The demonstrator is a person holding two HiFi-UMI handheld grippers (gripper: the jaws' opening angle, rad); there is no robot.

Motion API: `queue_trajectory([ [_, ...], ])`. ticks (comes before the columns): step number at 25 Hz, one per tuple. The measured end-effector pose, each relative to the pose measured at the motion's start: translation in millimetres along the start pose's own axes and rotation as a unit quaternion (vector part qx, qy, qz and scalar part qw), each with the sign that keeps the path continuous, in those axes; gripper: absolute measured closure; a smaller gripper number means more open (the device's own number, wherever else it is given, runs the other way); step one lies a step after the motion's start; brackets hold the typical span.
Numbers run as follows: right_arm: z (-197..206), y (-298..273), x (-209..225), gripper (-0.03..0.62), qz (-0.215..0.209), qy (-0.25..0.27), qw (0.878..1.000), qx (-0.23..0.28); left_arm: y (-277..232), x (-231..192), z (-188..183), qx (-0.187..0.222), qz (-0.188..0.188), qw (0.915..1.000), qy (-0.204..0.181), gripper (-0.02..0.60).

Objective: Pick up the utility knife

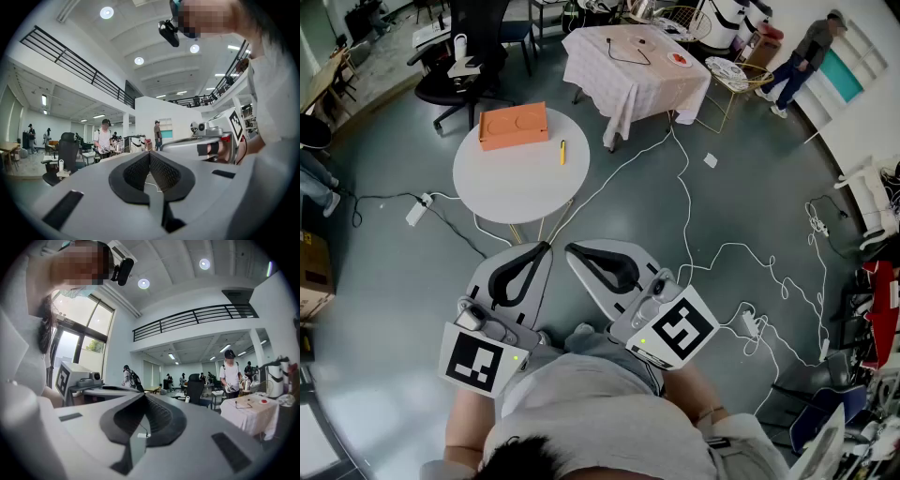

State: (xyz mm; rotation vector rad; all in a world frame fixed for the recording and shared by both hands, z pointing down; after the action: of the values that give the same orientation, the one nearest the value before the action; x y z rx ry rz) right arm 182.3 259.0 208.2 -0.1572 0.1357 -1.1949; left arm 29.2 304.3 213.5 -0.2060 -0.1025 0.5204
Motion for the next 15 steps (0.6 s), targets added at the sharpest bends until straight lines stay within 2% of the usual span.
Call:
queue_trajectory([
  [10,3,12,15,0.588,-0.01,0.003,1.0,0.005,-13,11,-4,0.003,-0.013,0.9999,0.0,0.571],
  [15,14,19,22,0.585,-0.027,-0.018,0.999,0.008,-16,19,-1,0.007,-0.031,0.9995,0.007,0.571],
])
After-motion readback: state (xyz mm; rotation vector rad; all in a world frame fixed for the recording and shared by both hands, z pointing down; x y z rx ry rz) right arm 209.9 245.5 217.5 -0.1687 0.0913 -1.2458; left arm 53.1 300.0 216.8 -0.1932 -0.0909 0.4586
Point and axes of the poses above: the fingertips, and each gripper's own axes: y backward along the fingers, x to its right, z out of its underside, the point moved 9 cm from there along y, backward along the fingers, and after that the axes turned 11 degrees about -x, right-handed, at the moved point
